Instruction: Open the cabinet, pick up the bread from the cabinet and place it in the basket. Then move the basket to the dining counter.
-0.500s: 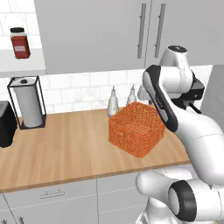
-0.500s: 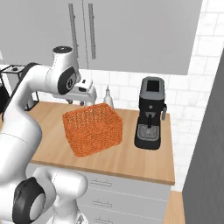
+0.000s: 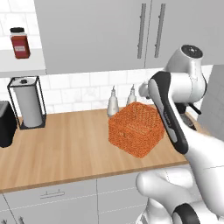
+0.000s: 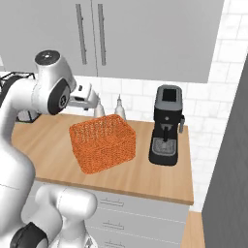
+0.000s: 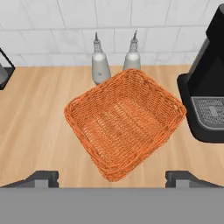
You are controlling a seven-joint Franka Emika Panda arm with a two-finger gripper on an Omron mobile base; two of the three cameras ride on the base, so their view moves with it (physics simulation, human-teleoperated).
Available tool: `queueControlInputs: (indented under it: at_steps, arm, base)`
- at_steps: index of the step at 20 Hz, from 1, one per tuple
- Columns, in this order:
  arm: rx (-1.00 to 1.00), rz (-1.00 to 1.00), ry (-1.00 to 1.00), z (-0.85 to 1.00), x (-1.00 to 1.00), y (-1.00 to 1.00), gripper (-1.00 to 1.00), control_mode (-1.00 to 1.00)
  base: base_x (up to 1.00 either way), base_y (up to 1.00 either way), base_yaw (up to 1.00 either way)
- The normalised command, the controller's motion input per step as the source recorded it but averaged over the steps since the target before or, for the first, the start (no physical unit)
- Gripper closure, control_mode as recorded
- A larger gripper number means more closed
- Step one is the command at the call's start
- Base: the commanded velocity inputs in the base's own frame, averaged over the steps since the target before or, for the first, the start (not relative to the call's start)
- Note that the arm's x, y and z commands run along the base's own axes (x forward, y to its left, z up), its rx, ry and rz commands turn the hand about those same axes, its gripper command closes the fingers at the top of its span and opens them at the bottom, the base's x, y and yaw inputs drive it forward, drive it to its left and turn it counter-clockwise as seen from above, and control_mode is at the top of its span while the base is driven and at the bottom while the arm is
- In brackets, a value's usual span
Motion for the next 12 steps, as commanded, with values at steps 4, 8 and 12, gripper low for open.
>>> queueControlInputs:
  at_steps: [4,8,12]
  arm:
    - [0.0,0.0,-0.74,0.51,0.0,0.33,-1.0,-1.0]
    - [0.0,0.0,-0.48,0.63,0.02,0.16,-1.0,-1.0]
    - [0.0,0.0,-0.23,0.4,0.02,0.01,-1.0,-1.0]
  base:
    - [0.0,0.0,0.0]
    - [0.0,0.0,0.0]
    - [0.0,0.0,0.0]
